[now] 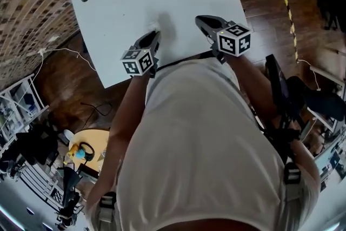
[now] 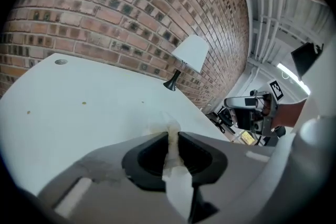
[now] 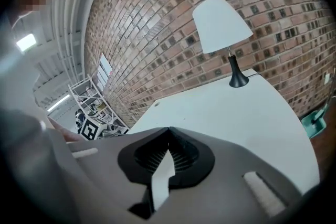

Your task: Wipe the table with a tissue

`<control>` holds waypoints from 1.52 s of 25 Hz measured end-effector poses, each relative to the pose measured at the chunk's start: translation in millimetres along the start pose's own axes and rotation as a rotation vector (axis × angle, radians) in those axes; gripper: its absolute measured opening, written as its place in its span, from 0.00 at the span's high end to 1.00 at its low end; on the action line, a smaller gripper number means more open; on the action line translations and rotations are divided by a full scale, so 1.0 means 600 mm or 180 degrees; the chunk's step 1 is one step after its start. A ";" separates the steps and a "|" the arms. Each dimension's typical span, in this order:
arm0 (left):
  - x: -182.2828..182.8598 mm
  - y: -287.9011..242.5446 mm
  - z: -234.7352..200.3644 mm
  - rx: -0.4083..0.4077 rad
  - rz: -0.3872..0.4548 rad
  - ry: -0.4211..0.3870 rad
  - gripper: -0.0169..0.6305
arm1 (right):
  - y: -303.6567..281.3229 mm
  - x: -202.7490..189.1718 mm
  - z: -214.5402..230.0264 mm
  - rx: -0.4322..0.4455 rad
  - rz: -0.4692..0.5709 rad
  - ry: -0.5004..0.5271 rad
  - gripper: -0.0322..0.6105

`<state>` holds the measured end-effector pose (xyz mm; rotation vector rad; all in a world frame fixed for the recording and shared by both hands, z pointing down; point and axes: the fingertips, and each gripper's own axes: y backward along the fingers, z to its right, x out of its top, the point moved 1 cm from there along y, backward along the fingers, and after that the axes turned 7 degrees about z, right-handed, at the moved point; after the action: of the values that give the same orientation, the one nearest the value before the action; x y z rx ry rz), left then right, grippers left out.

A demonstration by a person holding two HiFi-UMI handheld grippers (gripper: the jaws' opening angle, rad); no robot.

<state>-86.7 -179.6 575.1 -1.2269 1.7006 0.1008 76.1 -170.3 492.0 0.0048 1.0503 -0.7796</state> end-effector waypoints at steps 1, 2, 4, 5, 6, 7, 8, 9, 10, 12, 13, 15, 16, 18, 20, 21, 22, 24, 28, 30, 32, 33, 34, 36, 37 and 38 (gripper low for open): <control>0.002 0.006 -0.014 -0.0001 -0.0008 0.0005 0.87 | -0.010 -0.002 -0.008 -0.0036 0.0024 -0.0014 0.94; 0.004 0.012 -0.027 0.0001 -0.0018 0.0008 0.87 | -0.018 -0.006 -0.016 -0.0067 0.0051 -0.0035 0.94; 0.003 0.018 -0.044 -0.0006 -0.0028 0.0027 0.87 | -0.025 -0.017 -0.028 -0.0129 0.0096 -0.0090 0.94; 0.004 0.018 -0.049 -0.0013 -0.0019 0.0037 0.87 | -0.025 -0.024 -0.031 -0.0162 0.0109 -0.0117 0.94; 0.007 0.017 -0.053 -0.0016 -0.0001 0.0043 0.87 | -0.025 -0.029 -0.034 -0.0191 0.0119 -0.0139 0.94; 0.012 0.015 -0.057 -0.0015 0.0021 0.0044 0.87 | -0.024 -0.034 -0.037 -0.0213 0.0126 -0.0155 0.94; 0.017 0.013 -0.060 -0.0009 0.0041 0.0044 0.87 | -0.022 -0.039 -0.039 -0.0230 0.0127 -0.0171 0.94; 0.021 0.010 -0.063 0.0000 0.0052 0.0047 0.87 | -0.019 -0.045 -0.039 -0.0250 0.0123 -0.0196 0.94; 0.025 0.006 -0.065 0.0010 0.0050 0.0050 0.87 | -0.014 -0.051 -0.036 -0.0276 0.0119 -0.0232 0.94; 0.032 -0.007 -0.067 0.0024 0.0009 0.0014 0.87 | -0.003 -0.057 -0.025 -0.0328 0.0125 -0.0304 0.94; 0.037 -0.016 -0.067 0.0027 -0.0029 -0.0041 0.87 | 0.002 -0.057 -0.019 -0.0344 0.0137 -0.0328 0.94; 0.047 -0.031 -0.066 0.0044 -0.0114 -0.0198 0.87 | 0.009 -0.057 -0.007 -0.0349 0.0166 -0.0377 0.94; 0.053 -0.037 -0.068 0.0072 -0.0145 -0.0258 0.87 | 0.011 -0.058 -0.002 -0.0341 0.0174 -0.0411 0.94; 0.066 -0.052 -0.076 0.0179 -0.0163 -0.0295 0.87 | 0.014 -0.058 0.008 -0.0304 0.0172 -0.0473 0.94; 0.082 -0.073 -0.095 0.0335 -0.0148 -0.0266 0.87 | 0.015 -0.053 0.017 -0.0242 0.0166 -0.0495 0.94; 0.091 -0.086 -0.107 0.0419 -0.0141 -0.0243 0.87 | 0.015 -0.049 0.023 -0.0213 0.0166 -0.0503 0.94; 0.100 -0.098 -0.119 0.0502 -0.0136 -0.0216 0.87 | 0.015 -0.046 0.030 -0.0191 0.0165 -0.0517 0.94; 0.117 -0.120 -0.136 0.0657 -0.0131 -0.0156 0.87 | 0.019 -0.044 0.046 -0.0171 0.0158 -0.0563 0.94; 0.131 -0.161 -0.145 0.0834 -0.0299 -0.0269 0.87 | 0.043 -0.038 0.087 -0.0206 0.0169 -0.0675 0.94; 0.135 -0.172 -0.146 0.0937 -0.0449 -0.0463 0.87 | 0.053 -0.038 0.104 -0.0226 0.0180 -0.0751 0.94; 0.135 -0.185 -0.148 0.1023 -0.0620 -0.0686 0.87 | 0.062 -0.036 0.121 -0.0236 0.0182 -0.0795 0.94; 0.134 -0.194 -0.150 0.1062 -0.0698 -0.0777 0.87 | 0.065 -0.032 0.132 -0.0238 0.0185 -0.0800 0.94; 0.132 -0.202 -0.152 0.1099 -0.0766 -0.0851 0.87 | 0.068 -0.028 0.142 -0.0236 0.0189 -0.0801 0.94; 0.129 -0.210 -0.156 0.1164 -0.0898 -0.0971 0.87 | 0.072 -0.021 0.157 -0.0221 0.0196 -0.0815 0.94; 0.128 -0.211 -0.157 0.1191 -0.0973 -0.1044 0.87 | 0.073 -0.018 0.163 -0.0209 0.0199 -0.0831 0.94; 0.127 -0.212 -0.155 0.1211 -0.1054 -0.1140 0.87 | 0.074 -0.016 0.169 -0.0197 0.0200 -0.0845 0.94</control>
<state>-51.3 -344.5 622.1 -1.1064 1.1287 -0.1863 177.9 -168.5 536.6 -0.1151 0.8178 -0.6699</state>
